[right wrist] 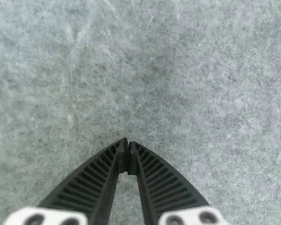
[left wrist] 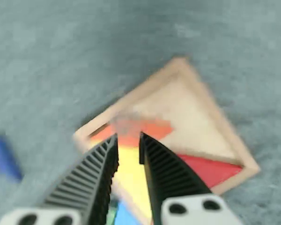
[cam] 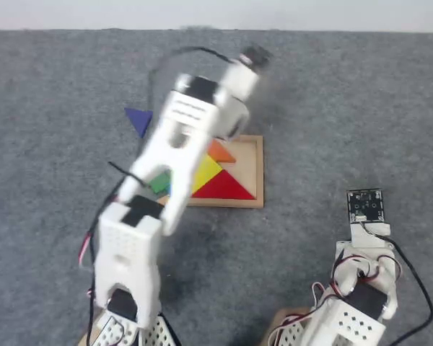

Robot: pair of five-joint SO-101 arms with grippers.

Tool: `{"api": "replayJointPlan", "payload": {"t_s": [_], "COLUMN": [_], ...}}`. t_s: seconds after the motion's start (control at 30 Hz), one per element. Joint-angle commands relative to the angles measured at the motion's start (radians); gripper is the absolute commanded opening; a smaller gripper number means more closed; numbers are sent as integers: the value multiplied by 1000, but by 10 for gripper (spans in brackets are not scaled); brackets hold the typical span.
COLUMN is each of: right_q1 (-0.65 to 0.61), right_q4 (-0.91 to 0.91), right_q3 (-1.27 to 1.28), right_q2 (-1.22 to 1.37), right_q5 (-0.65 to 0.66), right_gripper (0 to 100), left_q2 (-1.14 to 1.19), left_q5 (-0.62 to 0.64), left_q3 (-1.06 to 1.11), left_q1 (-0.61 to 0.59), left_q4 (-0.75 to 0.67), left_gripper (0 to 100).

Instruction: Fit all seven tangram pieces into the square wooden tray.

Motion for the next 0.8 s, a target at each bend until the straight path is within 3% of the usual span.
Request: {"api": "replayJointPlan", "payload": {"t_s": [0.0, 0.2, 0.43, 0.6, 0.77], "right_q1": [-10, -10, -10, -10, -10], "right_q4": [13, 13, 13, 13, 13], "right_q3": [17, 17, 17, 17, 17], "right_q2": [-13, -13, -13, -13, -13], "right_q5": [11, 12, 12, 12, 12], "right_gripper": [9, 9, 9, 9, 9], "left_q2": [-129, -157, -160, -222, -569], "left_q5": [57, 55, 8, -43, -114], "left_q3": [-48, 18, 231, 433, 875], "left_q1": [-155, -345, -428, -462, -456], "left_q4": [68, 124, 112, 2, -235], "left_gripper": [72, 70, 13, 13, 14]}}
